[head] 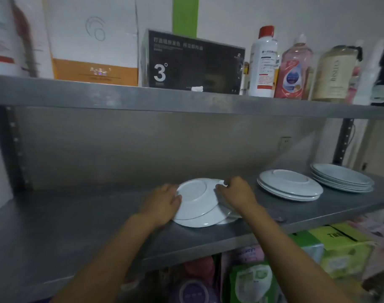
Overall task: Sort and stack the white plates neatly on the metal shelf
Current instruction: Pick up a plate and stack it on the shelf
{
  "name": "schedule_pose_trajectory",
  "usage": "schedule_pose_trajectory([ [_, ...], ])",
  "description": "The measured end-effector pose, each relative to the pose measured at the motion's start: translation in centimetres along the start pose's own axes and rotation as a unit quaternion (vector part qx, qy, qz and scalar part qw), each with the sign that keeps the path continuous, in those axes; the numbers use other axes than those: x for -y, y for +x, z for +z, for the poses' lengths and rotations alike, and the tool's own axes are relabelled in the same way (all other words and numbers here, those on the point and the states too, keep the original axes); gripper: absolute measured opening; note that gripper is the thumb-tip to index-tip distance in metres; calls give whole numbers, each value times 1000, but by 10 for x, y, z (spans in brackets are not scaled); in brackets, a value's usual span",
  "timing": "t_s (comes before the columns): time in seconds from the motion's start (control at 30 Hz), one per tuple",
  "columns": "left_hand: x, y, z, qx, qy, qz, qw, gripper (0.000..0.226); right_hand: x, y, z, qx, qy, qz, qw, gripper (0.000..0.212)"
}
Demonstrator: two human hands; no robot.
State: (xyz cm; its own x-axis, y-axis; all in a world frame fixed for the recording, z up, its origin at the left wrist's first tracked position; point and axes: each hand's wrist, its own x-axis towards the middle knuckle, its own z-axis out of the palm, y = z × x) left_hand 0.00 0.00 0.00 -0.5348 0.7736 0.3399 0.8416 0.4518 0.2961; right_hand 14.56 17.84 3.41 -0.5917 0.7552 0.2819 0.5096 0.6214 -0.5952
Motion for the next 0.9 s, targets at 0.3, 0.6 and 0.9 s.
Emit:
schedule_pose_trajectory([
  [0.3, 1, -3, 2, 3, 31, -4, 999, 49, 1, 9, 2, 23, 45, 67, 996, 38],
  [0.6, -6, -10, -12, -20, 53, -5, 998, 62, 19, 2, -2, 67, -15, 74, 995, 81],
  [0.9, 5, -20, -18, -23, 72, -29, 997, 51, 32, 4, 3, 77, 50, 120, 989, 40],
])
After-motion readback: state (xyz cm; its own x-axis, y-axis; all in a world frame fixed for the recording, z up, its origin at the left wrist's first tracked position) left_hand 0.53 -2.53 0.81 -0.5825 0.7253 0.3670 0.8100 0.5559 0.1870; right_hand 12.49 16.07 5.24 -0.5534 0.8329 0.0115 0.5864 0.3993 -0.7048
